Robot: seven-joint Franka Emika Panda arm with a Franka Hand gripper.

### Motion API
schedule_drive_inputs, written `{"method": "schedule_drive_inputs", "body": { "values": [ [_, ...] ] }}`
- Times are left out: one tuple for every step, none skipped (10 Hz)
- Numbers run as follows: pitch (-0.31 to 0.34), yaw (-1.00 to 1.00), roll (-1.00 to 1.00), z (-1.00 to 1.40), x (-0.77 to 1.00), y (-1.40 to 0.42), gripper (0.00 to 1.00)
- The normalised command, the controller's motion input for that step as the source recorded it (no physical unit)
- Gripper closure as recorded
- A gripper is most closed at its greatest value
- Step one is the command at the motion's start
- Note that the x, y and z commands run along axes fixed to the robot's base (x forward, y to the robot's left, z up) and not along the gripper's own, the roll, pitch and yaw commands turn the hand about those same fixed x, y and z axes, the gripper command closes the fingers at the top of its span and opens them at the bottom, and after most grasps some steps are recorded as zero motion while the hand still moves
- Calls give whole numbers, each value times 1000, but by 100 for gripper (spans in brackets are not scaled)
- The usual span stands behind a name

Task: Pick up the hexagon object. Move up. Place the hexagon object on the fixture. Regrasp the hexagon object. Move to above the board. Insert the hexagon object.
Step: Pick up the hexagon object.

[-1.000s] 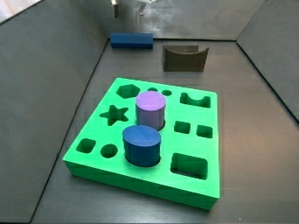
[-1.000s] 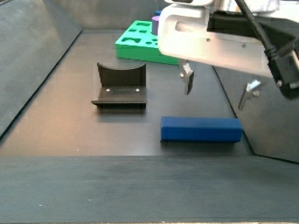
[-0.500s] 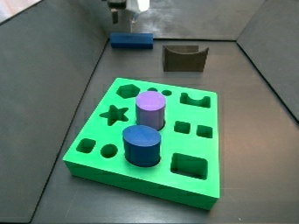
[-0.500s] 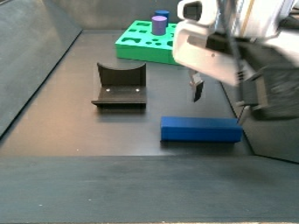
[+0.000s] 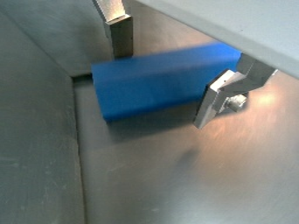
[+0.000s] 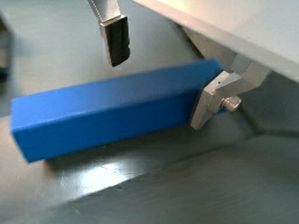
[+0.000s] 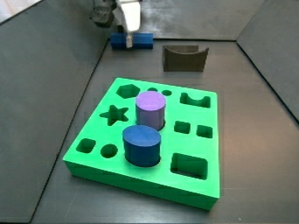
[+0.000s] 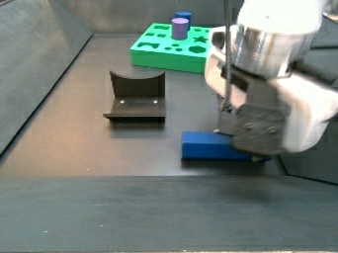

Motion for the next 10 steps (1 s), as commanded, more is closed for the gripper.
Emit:
{"method": "schedule_drive_inputs", "body": {
  "values": [
    [-183,-1000,-41,-697,0,0,0],
    [-164,-969,-69,-680,66,0,0],
    [-177,-903,-116,-660,149,9,0],
    [-200,-797,-116,-560,249,80,0],
    [-117,-480,-187,-260,174,360,0],
    [0,0,26,0,0,0,0],
    [0,0,56,0,0,6,0],
    [0,0,0,0,0,0,100],
    [0,0,0,0,0,0,100],
    [0,0,0,0,0,0,100]
  ]
}}
